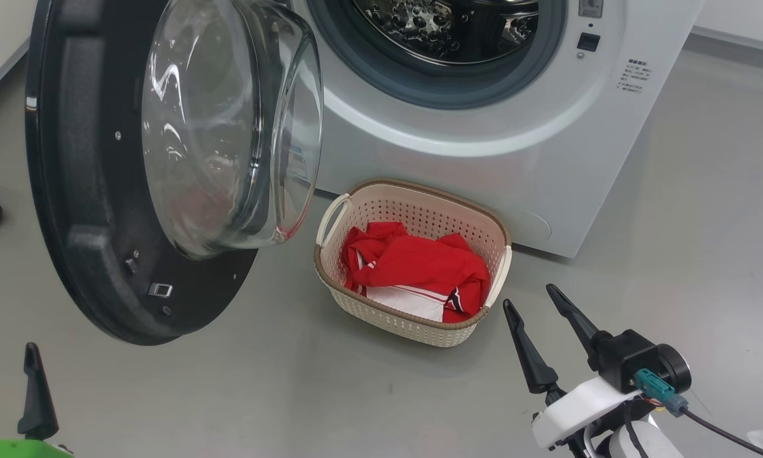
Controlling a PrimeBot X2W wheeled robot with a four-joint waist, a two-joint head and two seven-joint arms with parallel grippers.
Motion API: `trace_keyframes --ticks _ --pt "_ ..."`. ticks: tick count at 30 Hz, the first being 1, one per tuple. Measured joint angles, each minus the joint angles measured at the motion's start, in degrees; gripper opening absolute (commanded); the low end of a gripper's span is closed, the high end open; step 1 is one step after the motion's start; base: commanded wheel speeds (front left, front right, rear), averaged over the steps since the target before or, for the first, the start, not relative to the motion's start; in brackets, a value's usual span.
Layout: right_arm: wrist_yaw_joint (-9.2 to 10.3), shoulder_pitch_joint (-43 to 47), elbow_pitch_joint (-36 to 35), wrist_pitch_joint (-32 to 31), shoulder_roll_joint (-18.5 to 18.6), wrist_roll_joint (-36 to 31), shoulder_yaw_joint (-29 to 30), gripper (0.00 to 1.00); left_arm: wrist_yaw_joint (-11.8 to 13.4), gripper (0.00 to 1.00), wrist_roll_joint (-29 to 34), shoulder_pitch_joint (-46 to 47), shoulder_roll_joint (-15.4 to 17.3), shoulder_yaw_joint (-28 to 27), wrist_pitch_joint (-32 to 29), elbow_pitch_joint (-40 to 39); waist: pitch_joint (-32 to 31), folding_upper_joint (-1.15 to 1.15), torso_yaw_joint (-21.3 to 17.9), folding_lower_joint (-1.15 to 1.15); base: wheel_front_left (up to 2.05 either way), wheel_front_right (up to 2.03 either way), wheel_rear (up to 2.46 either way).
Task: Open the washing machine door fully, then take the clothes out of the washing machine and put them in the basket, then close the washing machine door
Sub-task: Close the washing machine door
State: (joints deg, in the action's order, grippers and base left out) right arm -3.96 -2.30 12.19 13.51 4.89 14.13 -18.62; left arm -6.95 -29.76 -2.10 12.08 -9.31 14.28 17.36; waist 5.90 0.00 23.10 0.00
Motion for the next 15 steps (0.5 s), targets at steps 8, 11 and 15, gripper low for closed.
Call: trace_keyframes --ticks 8,11,15 --pt "0.01 0.0 0.0 0.0 0.0 0.1 -0.1 1.0 0.0 1.0 0.1 0.0 -0.1 -0.2 0.0 -0.5 0.2 0.0 -0.1 0.0 0.0 0.0 0.0" --pt "0.01 0.0 0.0 0.0 0.0 0.1 -0.1 1.0 0.0 1.0 0.1 0.1 -0.1 -0.4 0.0 -0.7 0.3 0.0 -0.1 0.0 0.0 0.0 0.0" --pt "0.01 0.0 0.0 0.0 0.0 0.1 -0.1 1.0 0.0 1.0 0.2 0.2 0.0 -0.5 0.0 -1.0 0.5 0.0 -0.1 0.0 0.0 0.0 0.0"
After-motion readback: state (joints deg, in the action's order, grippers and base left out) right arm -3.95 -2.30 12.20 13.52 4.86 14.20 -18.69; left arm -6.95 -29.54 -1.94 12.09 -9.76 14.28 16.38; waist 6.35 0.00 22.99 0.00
